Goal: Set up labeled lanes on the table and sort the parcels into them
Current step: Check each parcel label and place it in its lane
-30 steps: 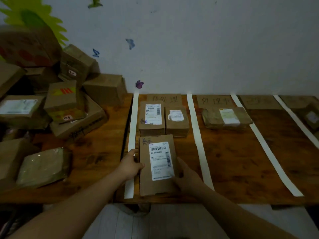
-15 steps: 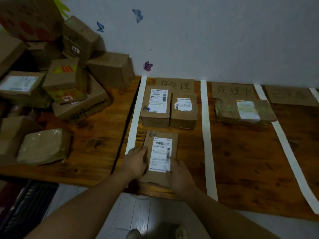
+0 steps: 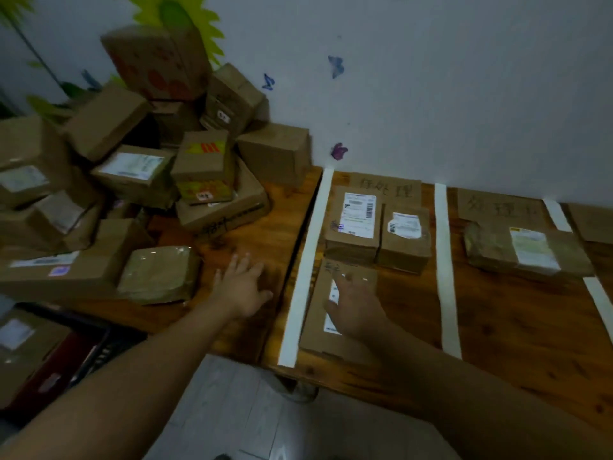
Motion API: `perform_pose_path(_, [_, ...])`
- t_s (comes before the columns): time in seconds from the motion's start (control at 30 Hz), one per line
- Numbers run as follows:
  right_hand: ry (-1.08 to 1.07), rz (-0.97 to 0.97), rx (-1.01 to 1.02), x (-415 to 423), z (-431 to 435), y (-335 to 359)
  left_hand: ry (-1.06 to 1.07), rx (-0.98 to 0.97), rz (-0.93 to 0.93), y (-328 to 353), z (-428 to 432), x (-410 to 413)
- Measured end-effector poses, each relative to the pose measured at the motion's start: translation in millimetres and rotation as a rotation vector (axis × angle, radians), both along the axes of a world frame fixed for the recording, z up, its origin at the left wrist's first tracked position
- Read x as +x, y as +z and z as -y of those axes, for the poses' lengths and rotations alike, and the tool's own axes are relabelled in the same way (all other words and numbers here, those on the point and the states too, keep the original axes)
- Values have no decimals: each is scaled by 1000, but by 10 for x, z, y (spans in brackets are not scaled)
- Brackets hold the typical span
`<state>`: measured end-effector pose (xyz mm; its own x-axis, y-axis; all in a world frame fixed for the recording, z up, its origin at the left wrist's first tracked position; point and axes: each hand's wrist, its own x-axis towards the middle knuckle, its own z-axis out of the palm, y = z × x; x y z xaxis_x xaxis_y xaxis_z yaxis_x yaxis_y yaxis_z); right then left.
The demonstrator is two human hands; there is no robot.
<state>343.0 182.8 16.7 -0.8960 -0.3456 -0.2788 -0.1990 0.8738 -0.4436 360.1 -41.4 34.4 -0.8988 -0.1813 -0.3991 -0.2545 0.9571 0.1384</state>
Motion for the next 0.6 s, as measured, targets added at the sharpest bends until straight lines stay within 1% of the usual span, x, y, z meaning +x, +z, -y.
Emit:
perform_pose_path(0.1, [62, -61, -95, -94, 668, 273, 73, 7, -33, 162, 796, 96])
perform_pose_path(0.17, [108, -65, -103, -141, 1130, 400, 91, -7, -38, 236, 1323, 157])
perform_pose_path(0.23, [118, -5, -94, -169, 1572, 480, 107, 28, -40, 241, 1804, 227])
perform_pose_path(0.3, [116, 42, -91, -160, 1983, 502, 136, 118, -47, 185, 2191, 316])
perform_pose_path(0.37, [100, 120, -75, -94, 2354, 463, 138, 177, -68, 122, 2423, 436])
perform_pose_path(0.47, [48, 248, -96, 37, 2795, 299, 30, 91, -142, 17, 2558, 551])
perform_pose_path(0.57, [-18, 337, -257, 125, 3042, 62, -49, 40, -155, -60, 2561, 515])
perform_pose_path(0.6, [-51, 365, -274, 127, 3080, -20, -59, 24, -136, -81, 2552, 484])
